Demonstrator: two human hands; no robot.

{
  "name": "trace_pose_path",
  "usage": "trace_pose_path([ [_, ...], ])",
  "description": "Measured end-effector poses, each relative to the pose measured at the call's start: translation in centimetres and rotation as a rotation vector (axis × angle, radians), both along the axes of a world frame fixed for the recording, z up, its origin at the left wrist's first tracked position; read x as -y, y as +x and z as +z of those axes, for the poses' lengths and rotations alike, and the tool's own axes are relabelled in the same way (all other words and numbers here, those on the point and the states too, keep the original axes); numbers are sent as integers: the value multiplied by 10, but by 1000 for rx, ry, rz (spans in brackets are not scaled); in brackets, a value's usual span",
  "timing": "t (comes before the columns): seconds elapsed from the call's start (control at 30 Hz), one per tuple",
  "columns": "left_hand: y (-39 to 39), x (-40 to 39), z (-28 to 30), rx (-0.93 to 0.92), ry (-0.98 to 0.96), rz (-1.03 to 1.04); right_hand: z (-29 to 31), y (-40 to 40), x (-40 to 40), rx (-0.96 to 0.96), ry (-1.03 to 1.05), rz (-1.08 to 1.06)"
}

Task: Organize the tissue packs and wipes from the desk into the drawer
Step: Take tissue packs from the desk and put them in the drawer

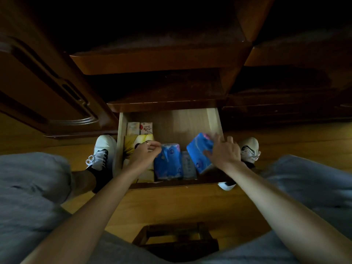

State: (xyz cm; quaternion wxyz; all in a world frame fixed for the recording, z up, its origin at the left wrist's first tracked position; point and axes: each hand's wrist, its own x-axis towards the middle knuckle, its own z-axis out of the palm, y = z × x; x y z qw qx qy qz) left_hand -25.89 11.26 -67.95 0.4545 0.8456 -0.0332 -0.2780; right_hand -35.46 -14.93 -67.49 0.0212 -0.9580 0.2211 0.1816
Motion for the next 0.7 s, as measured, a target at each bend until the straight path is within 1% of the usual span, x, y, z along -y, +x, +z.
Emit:
trace_pose_path([
  [0.07, -1, -1, -5, -7, 3, -16, -3, 4, -12, -68, -172, 140],
  [0.13, -1, -3, -9, -8, 11, -20, -7, 10, -23, -79, -216, 220],
  [0.17, 0, -3, -11, -5, 20, -21, -9, 12, -26, -87, -183, 228],
  [0.27, -1, -6, -19, 16, 76, -40, -14, 17, -22, -149, 35, 103],
  [0.33, -3, -6, -25, 17, 86, -55, -19, 18, -14, -233, 83, 97],
  [0.37, -5, -6, -28, 18, 88, -65, -22, 18, -12, -277, 62, 114],
  [0.43, -7, -6, -33, 40, 108, -92, -27, 21, -14, -304, -65, 173],
  [0.5, -8, -7, -37, 91, 137, -132, -28, 29, -17, -233, -182, 276],
  [0.53, -9, -9, -39, 129, 149, -162, -28, 34, -19, -175, -170, 324],
  [0.57, -10, -9, -41, 167, 162, -198, -29, 40, -19, -144, -114, 362],
  [0.6, -11, -10, -43, 197, 174, -228, -29, 47, -19, -148, -41, 383],
  [0.7, -13, -13, -47, 237, 203, -273, -34, 57, -18, -307, 98, 335],
])
